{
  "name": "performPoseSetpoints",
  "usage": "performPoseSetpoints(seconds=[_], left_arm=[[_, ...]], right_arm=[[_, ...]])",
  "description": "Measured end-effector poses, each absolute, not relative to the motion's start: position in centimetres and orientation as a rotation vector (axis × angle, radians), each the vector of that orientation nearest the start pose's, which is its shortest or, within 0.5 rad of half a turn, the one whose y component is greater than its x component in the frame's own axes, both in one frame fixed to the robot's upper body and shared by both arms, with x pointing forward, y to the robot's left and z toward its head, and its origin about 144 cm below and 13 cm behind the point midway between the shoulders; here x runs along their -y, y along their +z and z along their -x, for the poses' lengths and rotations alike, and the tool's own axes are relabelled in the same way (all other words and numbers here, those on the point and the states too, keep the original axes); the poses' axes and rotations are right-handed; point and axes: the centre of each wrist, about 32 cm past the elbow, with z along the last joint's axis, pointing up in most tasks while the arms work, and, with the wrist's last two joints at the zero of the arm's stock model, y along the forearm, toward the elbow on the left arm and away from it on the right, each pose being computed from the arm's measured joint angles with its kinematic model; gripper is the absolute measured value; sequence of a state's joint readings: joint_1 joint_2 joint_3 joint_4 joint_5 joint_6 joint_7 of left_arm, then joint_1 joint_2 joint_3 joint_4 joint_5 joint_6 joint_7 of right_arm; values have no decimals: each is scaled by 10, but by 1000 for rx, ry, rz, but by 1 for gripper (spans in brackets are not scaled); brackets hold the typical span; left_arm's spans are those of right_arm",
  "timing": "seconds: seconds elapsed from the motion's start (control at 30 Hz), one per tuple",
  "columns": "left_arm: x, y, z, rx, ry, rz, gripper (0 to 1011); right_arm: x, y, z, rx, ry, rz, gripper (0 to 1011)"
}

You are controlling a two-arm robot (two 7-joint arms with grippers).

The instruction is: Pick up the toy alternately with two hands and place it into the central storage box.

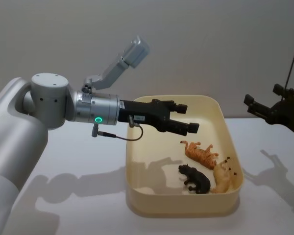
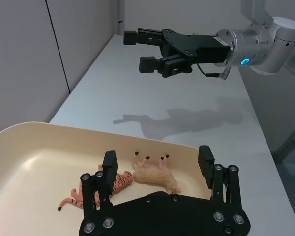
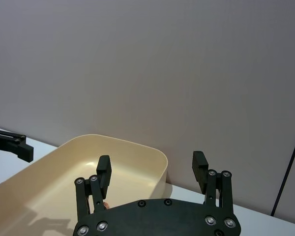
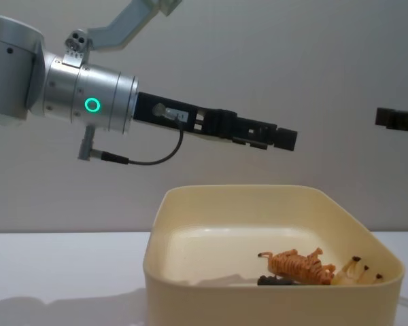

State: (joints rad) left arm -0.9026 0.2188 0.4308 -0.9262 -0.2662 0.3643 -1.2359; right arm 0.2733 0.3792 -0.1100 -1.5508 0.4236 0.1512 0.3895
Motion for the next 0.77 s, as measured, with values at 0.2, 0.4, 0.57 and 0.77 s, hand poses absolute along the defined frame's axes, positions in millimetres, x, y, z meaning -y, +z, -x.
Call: performPoseSetpoints(seconds=[0.2, 0.4, 0.57, 0.77], left_arm=[[-228, 1313, -671, -144, 180, -251, 1001], [-227, 1313, -672, -146, 174, -253, 1001], [-227, 1313, -672, -146, 171, -254, 1001], [-227, 1313, -673, -147, 169, -255, 1001]], right_arm=[[307, 1242, -526, 40, -1080, -55, 1001], [307, 1242, -526, 40, -1080, -55, 1001], [307, 1242, -526, 40, -1080, -55, 1001], [307, 1242, -526, 40, -1080, -55, 1001]])
